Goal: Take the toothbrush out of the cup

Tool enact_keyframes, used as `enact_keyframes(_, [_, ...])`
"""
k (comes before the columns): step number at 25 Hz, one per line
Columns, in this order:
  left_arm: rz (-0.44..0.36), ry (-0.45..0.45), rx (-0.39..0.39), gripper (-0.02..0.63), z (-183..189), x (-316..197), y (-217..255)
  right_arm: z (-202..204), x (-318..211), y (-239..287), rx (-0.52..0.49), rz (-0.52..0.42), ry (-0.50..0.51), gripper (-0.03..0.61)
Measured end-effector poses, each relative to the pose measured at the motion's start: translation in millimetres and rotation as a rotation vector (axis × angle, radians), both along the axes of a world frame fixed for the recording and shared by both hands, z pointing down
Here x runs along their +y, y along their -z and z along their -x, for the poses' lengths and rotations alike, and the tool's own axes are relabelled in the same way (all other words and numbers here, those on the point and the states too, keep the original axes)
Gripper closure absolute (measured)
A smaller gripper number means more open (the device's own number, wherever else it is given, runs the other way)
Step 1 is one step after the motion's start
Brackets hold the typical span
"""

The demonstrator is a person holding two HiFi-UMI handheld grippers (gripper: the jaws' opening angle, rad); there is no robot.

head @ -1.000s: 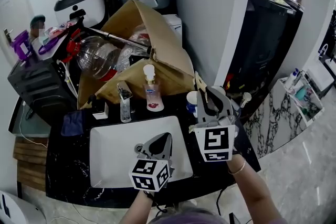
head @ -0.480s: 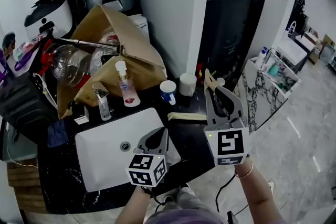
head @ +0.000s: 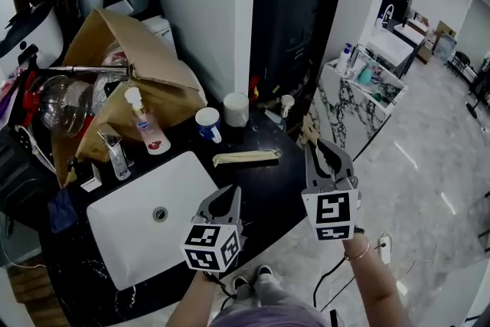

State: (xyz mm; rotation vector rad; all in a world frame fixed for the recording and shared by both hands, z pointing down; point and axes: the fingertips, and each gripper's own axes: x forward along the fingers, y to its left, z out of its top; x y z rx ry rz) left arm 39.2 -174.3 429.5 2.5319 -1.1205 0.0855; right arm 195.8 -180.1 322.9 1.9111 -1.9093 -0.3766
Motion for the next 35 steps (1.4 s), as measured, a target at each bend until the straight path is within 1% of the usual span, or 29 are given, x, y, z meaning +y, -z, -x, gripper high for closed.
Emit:
enact_keyframes(4, [0.014,0.001,-0.002,0.614,-8,-2,-6,-1,-2,-29,0.056,0.065,0.015,0.536])
enact_keyframes(8, [0.027,0.028,-0.006,0.614,-6,-10,-11,14,-10,-56,0.137,0.117,0.075,0.535])
enact_keyframes(15, [0.051,0.102,-0.011,0.614,13,-17,-19,54,-18,-103,0.226,0.199,0.207,0.533])
enact_keyframes(21, [0.066,0.160,-0.006,0.614,32,-21,-25,77,-23,-130,0.296,0.243,0.284,0.532])
enact_keyframes(27, [0.089,0.200,0.000,0.614,45,-22,-34,95,-24,-156,0.326,0.306,0.345,0.525])
enact_keyframes(35, [0.112,0.227,0.001,0.614,55,-22,-41,105,-24,-183,0.361,0.405,0.398,0.509])
